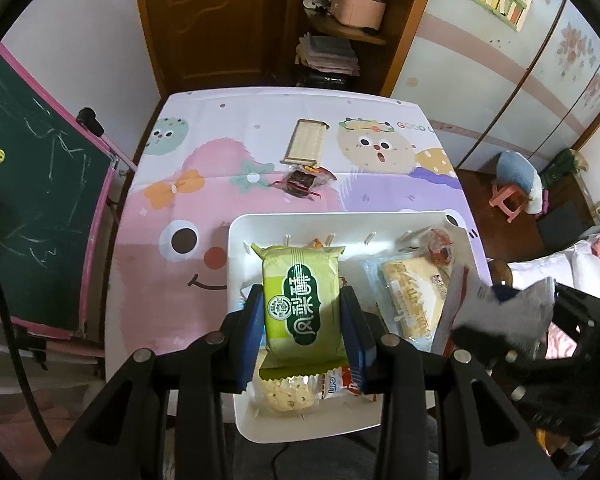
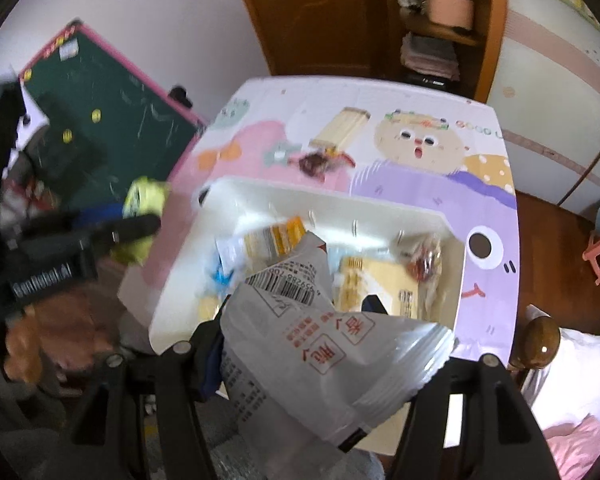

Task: Organize snacks
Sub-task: 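Lower the green cake and white wrapper into the white tray and open both grippers, then move both grippers from the tray toward the wafer bar and seaweed cup, then grasp the beige wafer bar with the left gripper while the right grasps the red-lidded seaweed cup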

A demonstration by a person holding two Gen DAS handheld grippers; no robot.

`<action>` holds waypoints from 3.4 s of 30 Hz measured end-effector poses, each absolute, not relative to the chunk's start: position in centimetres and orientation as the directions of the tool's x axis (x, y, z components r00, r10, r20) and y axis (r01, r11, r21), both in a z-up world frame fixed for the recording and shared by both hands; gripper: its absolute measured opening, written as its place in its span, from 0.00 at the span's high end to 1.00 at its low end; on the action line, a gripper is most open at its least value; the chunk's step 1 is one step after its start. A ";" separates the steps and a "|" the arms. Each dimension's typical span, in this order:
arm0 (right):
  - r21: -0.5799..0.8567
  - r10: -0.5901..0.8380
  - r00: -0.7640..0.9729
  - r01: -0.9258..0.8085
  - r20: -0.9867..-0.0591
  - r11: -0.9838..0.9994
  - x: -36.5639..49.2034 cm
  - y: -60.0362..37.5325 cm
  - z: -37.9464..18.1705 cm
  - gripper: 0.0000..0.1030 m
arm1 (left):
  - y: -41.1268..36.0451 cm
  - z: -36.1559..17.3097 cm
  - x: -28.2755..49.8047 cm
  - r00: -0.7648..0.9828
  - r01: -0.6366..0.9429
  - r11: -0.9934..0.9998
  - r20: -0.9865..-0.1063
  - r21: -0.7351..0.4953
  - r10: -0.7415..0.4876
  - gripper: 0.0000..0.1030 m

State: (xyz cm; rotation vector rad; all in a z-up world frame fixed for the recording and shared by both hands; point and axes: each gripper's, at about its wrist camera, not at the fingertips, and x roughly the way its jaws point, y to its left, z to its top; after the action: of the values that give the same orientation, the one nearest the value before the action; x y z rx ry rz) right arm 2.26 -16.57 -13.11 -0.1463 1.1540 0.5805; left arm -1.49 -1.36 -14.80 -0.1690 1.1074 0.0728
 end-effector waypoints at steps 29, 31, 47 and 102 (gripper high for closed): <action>0.203 0.390 0.309 -0.497 -0.867 0.844 2.9 -17.5 -11.8 0.11 | -3.1 -13.3 0.1 0.478 -0.125 0.992 -0.878 -0.025 0.038 0.27; 0.202 0.390 0.311 -0.495 -0.867 0.845 3.1 -17.4 -11.8 0.11 | -3.0 -13.3 0.4 0.479 -0.120 0.993 -0.877 -0.022 0.038 0.27; 0.199 0.336 0.361 -0.366 -0.870 0.909 7.2 -16.7 -11.1 0.11 | -0.5 -7.7 7.7 0.582 0.073 0.995 -0.813 0.063 0.008 0.20; 0.112 0.116 0.087 -0.048 -0.989 0.993 26.8 -2.1 -29.4 0.13 | 11.5 -33.2 29.8 0.225 0.099 0.987 -0.964 -0.124 -0.144 0.49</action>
State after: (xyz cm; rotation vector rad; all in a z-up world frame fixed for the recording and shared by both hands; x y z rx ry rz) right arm 26.81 -2.13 -29.40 0.0550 1.4786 0.1225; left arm 29.76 11.55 -33.17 -0.0392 1.3332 -0.1679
